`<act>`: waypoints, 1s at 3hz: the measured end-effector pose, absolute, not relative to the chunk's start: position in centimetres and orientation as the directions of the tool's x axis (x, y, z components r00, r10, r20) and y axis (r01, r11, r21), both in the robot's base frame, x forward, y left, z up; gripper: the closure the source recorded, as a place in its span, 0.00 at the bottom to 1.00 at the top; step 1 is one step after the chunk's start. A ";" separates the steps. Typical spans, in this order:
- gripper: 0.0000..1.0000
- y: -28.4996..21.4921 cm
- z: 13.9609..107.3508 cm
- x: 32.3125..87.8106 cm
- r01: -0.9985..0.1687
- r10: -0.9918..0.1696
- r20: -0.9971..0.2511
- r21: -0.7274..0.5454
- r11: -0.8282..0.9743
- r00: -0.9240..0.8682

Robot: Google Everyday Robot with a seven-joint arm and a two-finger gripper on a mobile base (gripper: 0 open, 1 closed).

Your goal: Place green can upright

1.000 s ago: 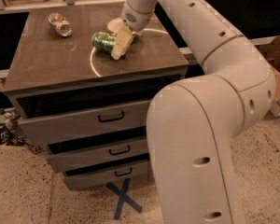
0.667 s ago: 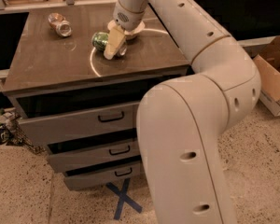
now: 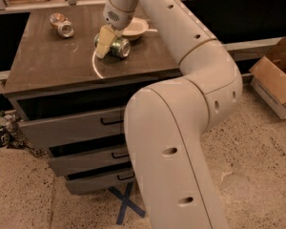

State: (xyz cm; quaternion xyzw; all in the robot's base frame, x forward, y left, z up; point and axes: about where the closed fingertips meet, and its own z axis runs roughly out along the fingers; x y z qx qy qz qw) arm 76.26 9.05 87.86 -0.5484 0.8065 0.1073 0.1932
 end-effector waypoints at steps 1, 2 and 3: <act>0.24 9.8 86.9 77.3 -0.927 -0.850 -0.418 -0.046 0.372 -0.320; 0.22 9.8 86.0 78.3 -0.924 -0.853 -0.407 -0.053 0.380 -0.327; 0.20 9.8 84.8 78.9 -0.925 -0.882 -0.342 -0.081 0.370 -0.323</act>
Offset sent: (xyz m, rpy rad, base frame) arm 0.0551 -0.0021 -0.0086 -0.0647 0.0187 -0.0146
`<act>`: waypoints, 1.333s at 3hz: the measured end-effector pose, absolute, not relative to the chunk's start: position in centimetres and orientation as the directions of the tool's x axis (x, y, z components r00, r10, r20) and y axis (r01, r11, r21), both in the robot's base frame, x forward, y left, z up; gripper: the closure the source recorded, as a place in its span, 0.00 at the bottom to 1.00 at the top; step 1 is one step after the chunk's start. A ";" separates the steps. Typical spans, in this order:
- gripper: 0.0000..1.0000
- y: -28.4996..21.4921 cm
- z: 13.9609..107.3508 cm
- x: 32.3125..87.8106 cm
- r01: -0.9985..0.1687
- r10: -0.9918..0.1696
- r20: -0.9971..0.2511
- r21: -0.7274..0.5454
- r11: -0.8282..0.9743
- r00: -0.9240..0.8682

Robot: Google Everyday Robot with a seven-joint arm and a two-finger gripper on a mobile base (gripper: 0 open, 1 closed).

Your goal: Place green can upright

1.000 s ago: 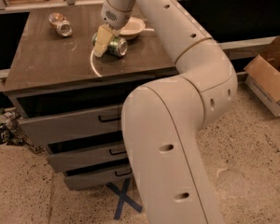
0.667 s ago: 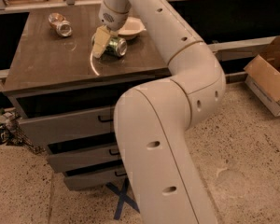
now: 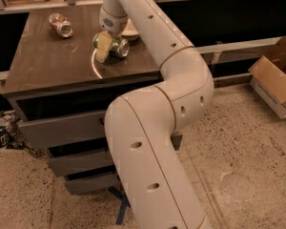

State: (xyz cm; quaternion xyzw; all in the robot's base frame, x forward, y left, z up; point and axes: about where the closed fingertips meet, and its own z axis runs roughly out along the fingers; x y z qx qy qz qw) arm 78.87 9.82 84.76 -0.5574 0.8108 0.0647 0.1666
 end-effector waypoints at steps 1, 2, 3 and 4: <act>0.20 9.8 84.2 79.0 -0.931 -0.907 -0.290 -0.108 0.348 -0.305; 0.39 10.2 84.1 79.2 -0.940 -0.932 -0.244 -0.142 0.309 -0.269; 0.61 10.3 84.4 79.3 -0.943 -0.942 -0.222 -0.164 0.291 -0.252; 0.92 9.6 87.6 79.2 -0.937 -0.940 -0.260 -0.211 0.278 -0.220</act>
Offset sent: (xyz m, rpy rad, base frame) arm 0.0263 -0.0071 0.0228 -0.2344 0.0457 0.1037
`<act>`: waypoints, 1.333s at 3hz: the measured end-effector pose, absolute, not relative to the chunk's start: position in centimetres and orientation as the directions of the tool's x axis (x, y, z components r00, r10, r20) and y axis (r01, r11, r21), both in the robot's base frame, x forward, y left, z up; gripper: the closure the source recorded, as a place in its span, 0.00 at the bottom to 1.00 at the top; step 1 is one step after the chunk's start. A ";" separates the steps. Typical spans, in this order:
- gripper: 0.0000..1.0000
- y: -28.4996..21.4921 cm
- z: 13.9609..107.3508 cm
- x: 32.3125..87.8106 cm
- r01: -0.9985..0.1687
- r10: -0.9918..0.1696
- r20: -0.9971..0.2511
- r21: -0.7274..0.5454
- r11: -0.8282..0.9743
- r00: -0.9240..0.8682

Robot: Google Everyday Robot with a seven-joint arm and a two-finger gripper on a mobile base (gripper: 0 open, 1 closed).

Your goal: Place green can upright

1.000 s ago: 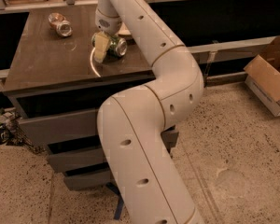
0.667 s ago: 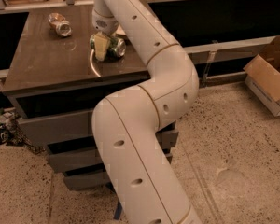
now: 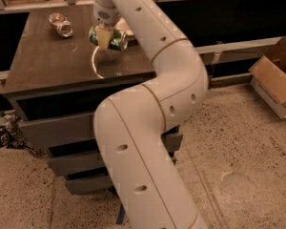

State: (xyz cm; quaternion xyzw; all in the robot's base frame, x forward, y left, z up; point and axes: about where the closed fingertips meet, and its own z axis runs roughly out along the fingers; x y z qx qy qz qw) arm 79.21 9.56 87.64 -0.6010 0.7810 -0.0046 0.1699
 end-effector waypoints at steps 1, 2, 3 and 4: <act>1.00 8.2 91.7 78.3 -0.940 -0.890 -0.421 -0.198 0.277 -0.173; 1.00 7.6 93.4 78.1 -0.955 -0.777 -0.618 -0.144 0.258 -0.117; 1.00 7.4 93.9 77.7 -0.969 -0.625 -0.776 -0.078 0.233 -0.088; 1.00 7.2 93.2 77.2 -0.974 -0.563 -0.822 -0.047 0.223 -0.089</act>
Offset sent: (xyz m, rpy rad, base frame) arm -0.0672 -0.0357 0.0660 0.7566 -0.0431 0.1929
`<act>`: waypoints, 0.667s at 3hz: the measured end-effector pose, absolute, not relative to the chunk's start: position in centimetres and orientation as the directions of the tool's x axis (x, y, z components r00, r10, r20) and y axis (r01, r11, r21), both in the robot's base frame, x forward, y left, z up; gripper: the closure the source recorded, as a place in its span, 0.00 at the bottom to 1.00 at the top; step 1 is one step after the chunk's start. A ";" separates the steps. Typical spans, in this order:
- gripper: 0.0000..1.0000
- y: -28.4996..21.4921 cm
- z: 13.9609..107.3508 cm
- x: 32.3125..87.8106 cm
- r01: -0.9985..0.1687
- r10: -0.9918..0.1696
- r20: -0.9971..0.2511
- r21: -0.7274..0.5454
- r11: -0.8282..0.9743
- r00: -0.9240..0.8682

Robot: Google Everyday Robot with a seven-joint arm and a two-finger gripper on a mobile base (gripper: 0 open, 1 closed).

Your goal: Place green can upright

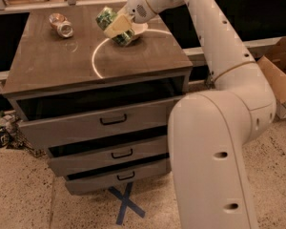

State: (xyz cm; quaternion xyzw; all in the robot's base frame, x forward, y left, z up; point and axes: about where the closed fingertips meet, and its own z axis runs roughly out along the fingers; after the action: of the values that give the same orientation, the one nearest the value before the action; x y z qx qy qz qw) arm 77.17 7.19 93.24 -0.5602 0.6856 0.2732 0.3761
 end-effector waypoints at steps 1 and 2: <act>1.00 6.7 91.5 76.2 -0.974 -0.484 -0.868 -0.002 0.225 -0.110; 1.00 6.8 90.3 74.7 -0.978 -0.333 -0.937 0.041 0.203 -0.108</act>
Offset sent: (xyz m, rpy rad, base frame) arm -0.0496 -0.0138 -0.0378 0.4020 0.0317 0.0163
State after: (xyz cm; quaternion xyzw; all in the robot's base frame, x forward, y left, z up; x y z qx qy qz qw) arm 74.70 6.80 90.31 -0.5090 0.6439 0.3734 0.4323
